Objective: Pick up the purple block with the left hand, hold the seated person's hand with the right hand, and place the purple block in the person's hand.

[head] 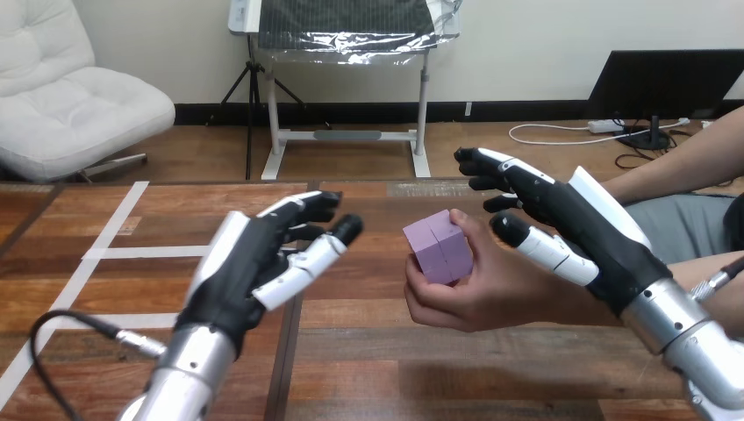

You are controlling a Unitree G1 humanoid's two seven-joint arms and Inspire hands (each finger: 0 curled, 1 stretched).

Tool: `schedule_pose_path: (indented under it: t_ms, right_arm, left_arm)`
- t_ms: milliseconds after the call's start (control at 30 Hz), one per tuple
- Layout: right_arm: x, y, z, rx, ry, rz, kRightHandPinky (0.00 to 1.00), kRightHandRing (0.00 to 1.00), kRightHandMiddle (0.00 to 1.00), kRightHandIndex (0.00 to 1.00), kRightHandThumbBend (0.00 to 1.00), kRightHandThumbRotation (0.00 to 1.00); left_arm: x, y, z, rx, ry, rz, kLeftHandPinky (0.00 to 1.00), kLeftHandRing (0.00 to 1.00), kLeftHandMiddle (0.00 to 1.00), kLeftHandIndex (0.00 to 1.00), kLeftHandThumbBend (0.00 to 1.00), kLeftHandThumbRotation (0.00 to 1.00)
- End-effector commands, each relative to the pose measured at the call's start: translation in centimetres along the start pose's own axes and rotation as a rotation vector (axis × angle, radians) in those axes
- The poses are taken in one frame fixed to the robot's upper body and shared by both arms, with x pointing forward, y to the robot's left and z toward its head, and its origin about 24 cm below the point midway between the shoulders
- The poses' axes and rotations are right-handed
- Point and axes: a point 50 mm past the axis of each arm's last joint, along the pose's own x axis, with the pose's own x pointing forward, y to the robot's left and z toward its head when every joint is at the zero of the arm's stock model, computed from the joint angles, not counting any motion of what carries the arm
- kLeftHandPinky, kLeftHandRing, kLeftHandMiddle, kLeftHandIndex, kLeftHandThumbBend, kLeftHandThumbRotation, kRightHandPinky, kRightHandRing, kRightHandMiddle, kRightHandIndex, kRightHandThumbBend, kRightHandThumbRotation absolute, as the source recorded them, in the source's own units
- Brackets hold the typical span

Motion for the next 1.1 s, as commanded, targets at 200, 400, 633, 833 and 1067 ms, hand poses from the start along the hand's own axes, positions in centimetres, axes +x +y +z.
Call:
schedule_pose_path:
  t_ms: [200,400,633,833,1067]
  right_arm:
    - [0.3,-0.2,1.7,0.091,-0.133,-0.125,0.79,0.88,0.89,0.89,0.92,1.00]
    - [0.0,0.3,2.2,0.129,-0.159,-0.154,0.80,0.88,0.89,0.89,0.95,1.00]
    - [-0.6,1.0,3.2,0.184,-0.203,-0.172,0.81,0.88,0.90,0.90,0.94,1.00]
    - [-1.0,1.5,3.8,0.216,-0.224,-0.187,0.80,0.87,0.88,0.88,0.93,1.00]
    - [-1.5,2.0,4.3,0.261,-0.263,-0.186,0.79,0.86,0.88,0.88,0.90,0.99]
  left_arm:
    - [-1.6,1.8,2.3,-0.021,-0.140,0.112,0.68,0.79,0.80,0.79,0.54,0.76]
    - [-2.5,2.2,2.7,-0.036,-0.162,0.135,0.68,0.79,0.79,0.78,0.52,0.76]
    - [-4.1,2.6,3.4,-0.067,-0.225,0.162,0.66,0.76,0.77,0.76,0.46,0.75]
    - [-5.0,2.7,3.8,-0.067,-0.256,0.167,0.61,0.73,0.75,0.75,0.46,0.77]
    - [-6.0,2.9,4.1,-0.070,-0.298,0.161,0.56,0.71,0.74,0.74,0.44,0.80]
